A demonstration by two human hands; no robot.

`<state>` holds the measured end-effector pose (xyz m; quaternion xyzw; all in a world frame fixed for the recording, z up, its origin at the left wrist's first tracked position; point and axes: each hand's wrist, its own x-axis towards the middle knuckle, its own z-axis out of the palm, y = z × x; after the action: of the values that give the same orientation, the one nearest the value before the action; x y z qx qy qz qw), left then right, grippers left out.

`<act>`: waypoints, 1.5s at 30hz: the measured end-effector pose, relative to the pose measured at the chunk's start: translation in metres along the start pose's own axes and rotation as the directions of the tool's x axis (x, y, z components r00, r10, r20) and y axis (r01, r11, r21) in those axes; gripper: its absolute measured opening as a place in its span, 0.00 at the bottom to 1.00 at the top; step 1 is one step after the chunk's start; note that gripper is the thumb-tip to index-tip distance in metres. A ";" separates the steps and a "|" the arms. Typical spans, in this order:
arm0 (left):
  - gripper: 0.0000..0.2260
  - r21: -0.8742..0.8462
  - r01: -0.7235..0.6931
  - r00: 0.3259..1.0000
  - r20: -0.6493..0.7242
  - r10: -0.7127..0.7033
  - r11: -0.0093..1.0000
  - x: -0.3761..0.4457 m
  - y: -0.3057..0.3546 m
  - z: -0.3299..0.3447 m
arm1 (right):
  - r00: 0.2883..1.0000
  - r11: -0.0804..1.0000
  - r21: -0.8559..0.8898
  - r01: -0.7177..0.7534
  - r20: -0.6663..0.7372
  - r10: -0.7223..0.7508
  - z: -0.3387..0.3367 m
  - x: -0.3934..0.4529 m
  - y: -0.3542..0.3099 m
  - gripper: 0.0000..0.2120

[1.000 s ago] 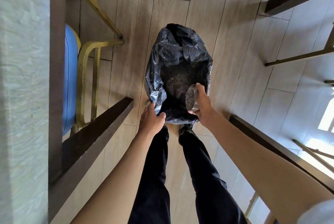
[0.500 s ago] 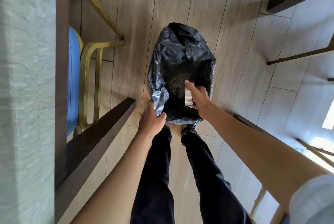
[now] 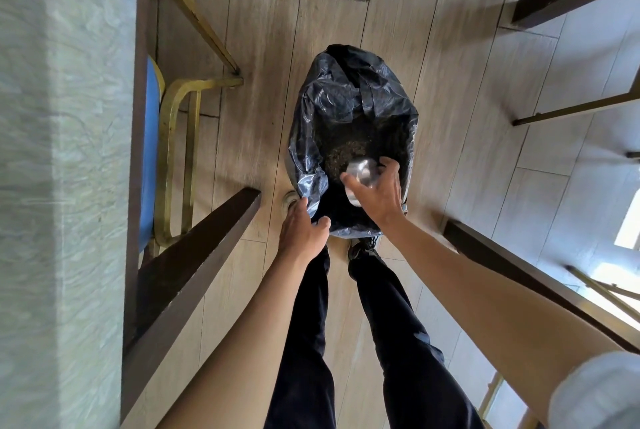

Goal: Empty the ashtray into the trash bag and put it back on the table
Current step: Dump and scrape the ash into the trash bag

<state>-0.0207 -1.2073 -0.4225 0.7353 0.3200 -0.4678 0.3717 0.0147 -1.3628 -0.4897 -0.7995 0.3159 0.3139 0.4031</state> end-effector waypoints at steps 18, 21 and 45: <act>0.30 0.026 0.005 1.000 0.013 -0.006 1.000 -0.003 -0.006 -0.001 | 0.896 0.758 -0.483 0.439 0.177 -0.406 -0.014 -0.010 0.019 0.47; 0.30 0.047 0.012 1.000 0.012 -0.012 0.999 -0.004 -0.006 0.000 | 0.887 0.691 -0.556 0.462 0.263 -0.380 -0.012 -0.017 0.028 0.45; 0.30 0.046 0.015 1.000 0.017 -0.016 0.999 -0.003 -0.009 0.001 | 0.928 0.721 -0.584 0.373 0.245 -0.282 -0.003 -0.027 0.032 0.41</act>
<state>-0.0294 -1.2036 -0.4222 0.7371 0.3117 -0.4841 0.3538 -0.0254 -1.3741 -0.4819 -0.9062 0.0194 0.3786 0.1873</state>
